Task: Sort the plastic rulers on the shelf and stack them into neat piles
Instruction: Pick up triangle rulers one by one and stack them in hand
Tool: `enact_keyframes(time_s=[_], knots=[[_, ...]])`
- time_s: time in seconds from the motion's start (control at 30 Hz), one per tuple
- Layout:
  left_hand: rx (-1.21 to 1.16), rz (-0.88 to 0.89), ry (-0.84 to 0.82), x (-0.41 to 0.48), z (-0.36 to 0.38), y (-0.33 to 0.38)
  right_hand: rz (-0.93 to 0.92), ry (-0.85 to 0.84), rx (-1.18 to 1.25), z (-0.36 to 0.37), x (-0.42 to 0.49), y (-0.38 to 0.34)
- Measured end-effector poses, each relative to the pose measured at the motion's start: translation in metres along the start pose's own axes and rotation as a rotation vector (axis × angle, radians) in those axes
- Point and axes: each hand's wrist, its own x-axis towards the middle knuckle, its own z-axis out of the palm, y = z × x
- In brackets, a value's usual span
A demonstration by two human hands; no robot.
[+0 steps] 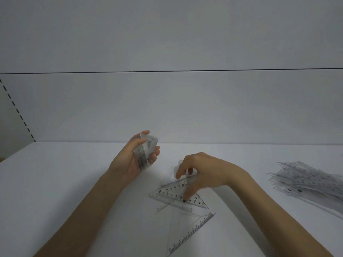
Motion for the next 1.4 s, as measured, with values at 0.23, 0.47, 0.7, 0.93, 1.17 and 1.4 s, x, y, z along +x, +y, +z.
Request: enact_keyframes(time_s=[0.23, 0.47, 0.7, 0.93, 1.17, 1.4], knots=[[-0.011, -0.006, 0.02, -0.003, 0.0, 0.001, -0.042, 0.008, 0.177, 0.001, 0.0, 0.002], [0.027, -0.037, -0.006, -0.005, 0.003, 0.002, -0.144, 0.265, 0.692, -0.018, -0.011, 0.006], [0.296, -0.211, -0.227, -0.017, 0.016, -0.006, -0.252, 0.381, 0.732, -0.014, -0.007, 0.001], [0.444, -0.297, -0.367, -0.016, 0.016, -0.016, -0.254, 0.525, 0.568, -0.005, -0.001, -0.005], [0.363, -0.213, -0.3, -0.015, 0.017, -0.013, -0.204, 0.656, 0.579, -0.011, -0.007, -0.008], [0.271, -0.16, -0.128, -0.011, 0.015, -0.011, -0.054, 0.903, 0.619, -0.012, -0.007, -0.01]])
